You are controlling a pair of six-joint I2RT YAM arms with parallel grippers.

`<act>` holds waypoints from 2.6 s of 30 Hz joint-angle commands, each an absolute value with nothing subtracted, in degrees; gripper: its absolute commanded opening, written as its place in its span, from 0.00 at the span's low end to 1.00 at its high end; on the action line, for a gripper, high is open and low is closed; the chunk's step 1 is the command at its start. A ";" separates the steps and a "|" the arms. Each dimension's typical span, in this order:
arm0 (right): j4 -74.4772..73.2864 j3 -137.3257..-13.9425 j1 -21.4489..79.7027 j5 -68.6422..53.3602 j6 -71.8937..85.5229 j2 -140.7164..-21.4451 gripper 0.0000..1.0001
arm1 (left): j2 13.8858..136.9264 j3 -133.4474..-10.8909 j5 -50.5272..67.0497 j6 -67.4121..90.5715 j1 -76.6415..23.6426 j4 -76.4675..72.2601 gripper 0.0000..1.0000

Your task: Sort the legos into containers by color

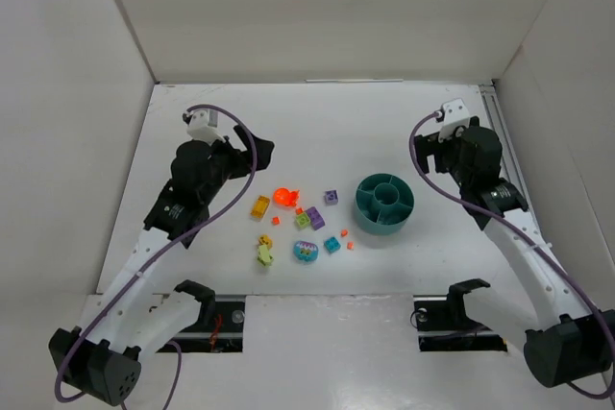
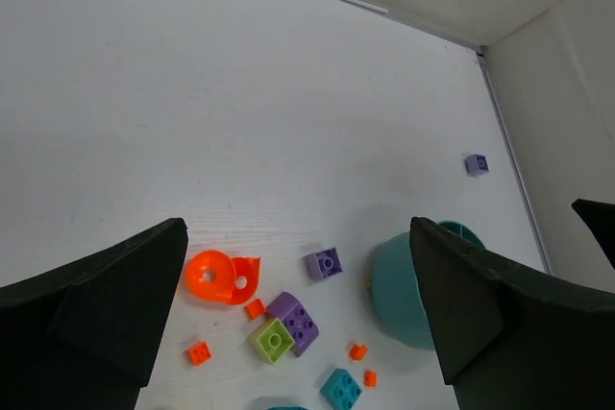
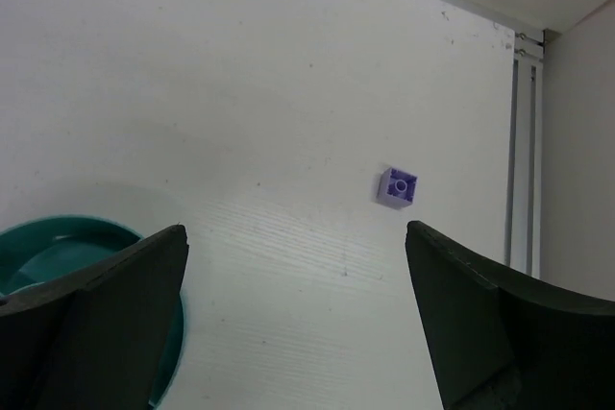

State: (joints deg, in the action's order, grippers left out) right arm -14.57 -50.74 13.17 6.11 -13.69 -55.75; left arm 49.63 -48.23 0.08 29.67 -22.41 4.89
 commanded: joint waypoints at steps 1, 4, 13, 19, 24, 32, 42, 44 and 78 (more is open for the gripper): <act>-10.72 -50.45 13.45 8.52 -12.30 -54.84 0.99 | 48.96 -46.93 4.29 29.00 -22.41 -1.92 1.00; -10.72 -51.06 12.92 8.53 -12.30 -56.50 0.99 | 49.56 -45.53 5.62 27.51 -22.41 -4.75 1.00; -13.88 -56.41 0.27 -1.67 -13.00 -72.14 0.98 | 54.92 -45.62 4.48 24.87 -22.41 -5.45 1.00; -17.93 -63.18 -1.85 1.32 -14.68 -84.36 0.95 | 58.88 -46.14 1.85 23.73 -22.41 -5.98 1.00; -18.99 -67.93 -6.32 -3.94 -16.78 -92.79 0.90 | 63.71 -48.07 3.51 22.59 -20.49 -5.36 1.00; -20.92 -75.76 -7.99 -3.60 -19.16 -102.82 0.88 | 68.20 -49.83 3.96 21.36 -18.90 -4.75 1.00; -22.06 -81.47 -9.67 -7.20 -19.69 -112.67 0.76 | 70.40 -50.36 3.96 20.30 -18.90 -4.75 1.00; -22.06 -82.09 -10.20 -7.21 -19.69 -113.37 0.75 | 71.10 -50.36 3.96 20.83 -18.90 -4.75 1.00; -16.87 -52.83 4.48 -15.21 -16.79 -72.00 0.27 | 60.91 -40.61 10.99 28.56 -18.90 -6.07 1.00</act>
State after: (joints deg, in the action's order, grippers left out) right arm -16.58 -56.66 3.88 -15.29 -19.27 -74.37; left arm 62.92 -41.28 9.23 27.38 -19.25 -3.90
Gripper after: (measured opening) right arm 0.425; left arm 0.997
